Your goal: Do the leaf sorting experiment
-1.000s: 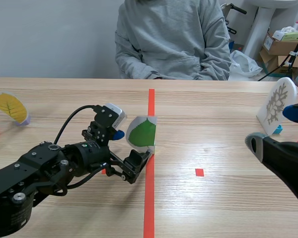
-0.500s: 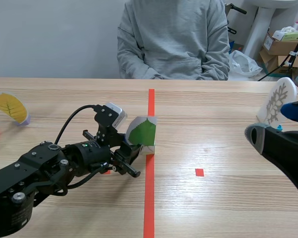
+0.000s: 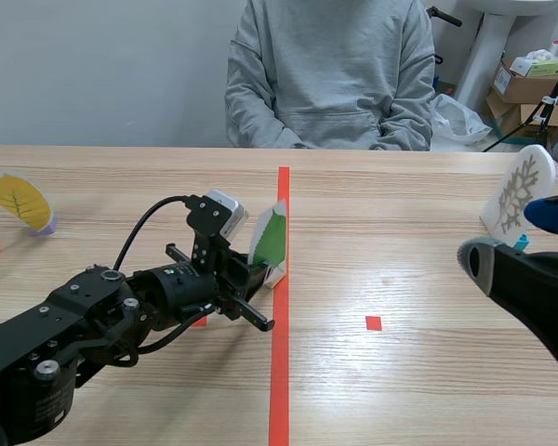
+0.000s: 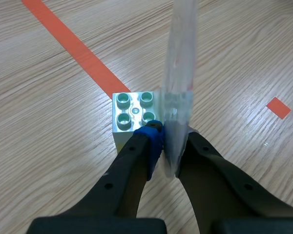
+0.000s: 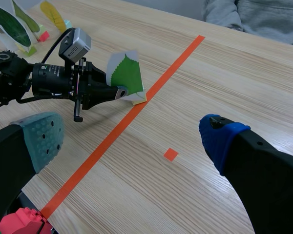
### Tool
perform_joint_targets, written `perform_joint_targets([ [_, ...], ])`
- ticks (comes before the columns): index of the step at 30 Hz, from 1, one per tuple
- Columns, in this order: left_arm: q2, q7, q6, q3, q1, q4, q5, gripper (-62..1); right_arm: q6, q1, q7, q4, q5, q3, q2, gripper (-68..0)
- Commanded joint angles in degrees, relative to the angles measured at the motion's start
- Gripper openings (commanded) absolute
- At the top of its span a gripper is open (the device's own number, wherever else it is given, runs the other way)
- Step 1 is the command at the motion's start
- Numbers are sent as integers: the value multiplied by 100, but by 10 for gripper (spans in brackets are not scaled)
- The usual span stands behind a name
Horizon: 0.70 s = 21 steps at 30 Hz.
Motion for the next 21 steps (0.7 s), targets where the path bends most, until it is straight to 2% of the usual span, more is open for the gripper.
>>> perform_joint_targets([
  [1, 31, -57, -20, -52, -17, 173, -57, -569, 2, 66, 63, -4, 81, 17, 57, -113],
  [9, -68, -55, -107, -79, 179, 487, -20, -569, 2, 66, 20, -4, 81, 17, 57, -113],
  [14, -297, 35, -105, -227, 841, 1429, -61, -569, 0, 66, -2, -4, 81, 17, 57, -113],
  [18, -422, 122, -105, -684, 1604, 2350, -295, -569, 0, 66, -2, -4, 81, 17, 57, -113],
  [21, -435, 142, -105, -1071, 2159, 2942, -321, -569, 0, 66, -2, -4, 81, 17, 57, -113],
])
